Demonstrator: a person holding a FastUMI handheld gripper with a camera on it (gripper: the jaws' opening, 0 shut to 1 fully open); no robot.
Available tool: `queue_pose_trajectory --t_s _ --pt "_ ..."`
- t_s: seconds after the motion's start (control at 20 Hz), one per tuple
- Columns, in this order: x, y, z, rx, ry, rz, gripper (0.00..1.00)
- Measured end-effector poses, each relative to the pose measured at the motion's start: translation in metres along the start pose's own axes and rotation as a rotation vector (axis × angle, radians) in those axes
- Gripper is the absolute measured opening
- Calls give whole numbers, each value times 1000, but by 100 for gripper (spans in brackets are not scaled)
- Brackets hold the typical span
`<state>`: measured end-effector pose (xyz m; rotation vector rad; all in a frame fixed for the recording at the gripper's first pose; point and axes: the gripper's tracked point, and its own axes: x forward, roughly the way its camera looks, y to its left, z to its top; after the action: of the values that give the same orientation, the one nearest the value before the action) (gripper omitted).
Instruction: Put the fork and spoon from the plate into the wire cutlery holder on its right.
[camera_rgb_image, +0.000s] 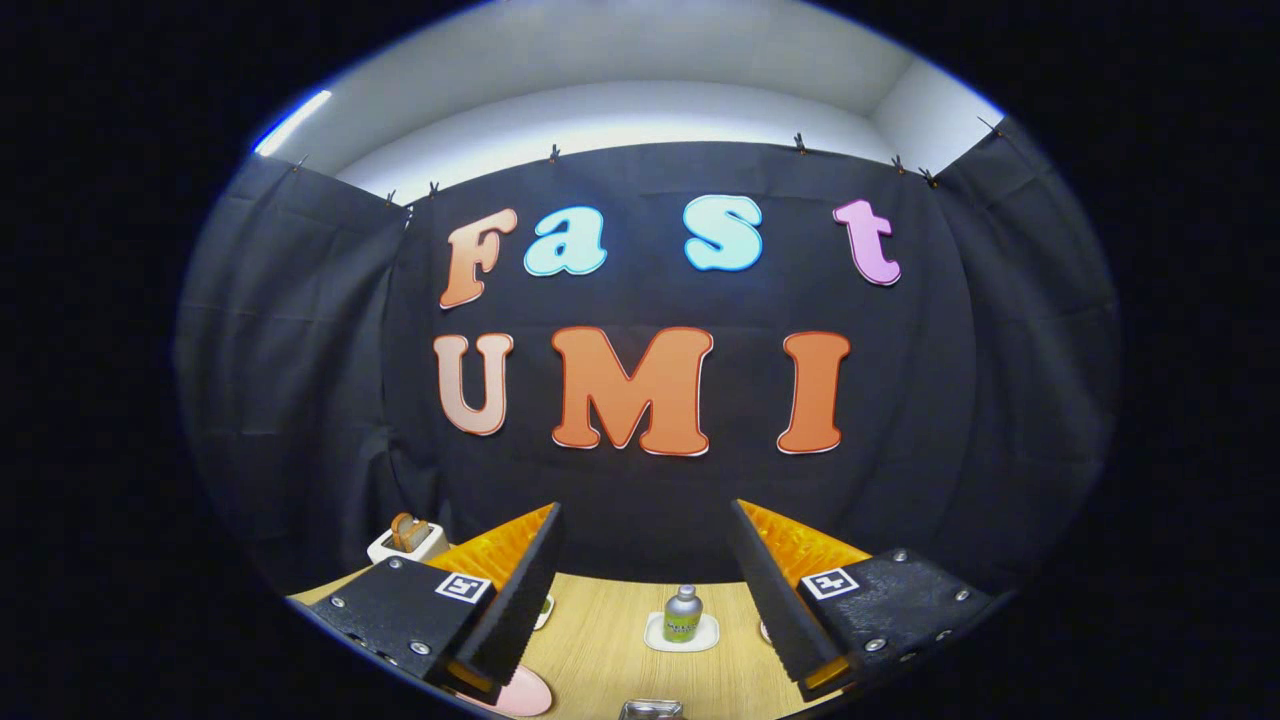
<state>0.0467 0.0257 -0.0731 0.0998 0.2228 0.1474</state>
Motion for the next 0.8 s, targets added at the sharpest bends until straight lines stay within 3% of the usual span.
queue_pose_trajectory --t_s 0.5,0.8 --pt "-15 2 11 -23 -132 -31 97" --pt "-20 2 5 -19 -130 -36 97"
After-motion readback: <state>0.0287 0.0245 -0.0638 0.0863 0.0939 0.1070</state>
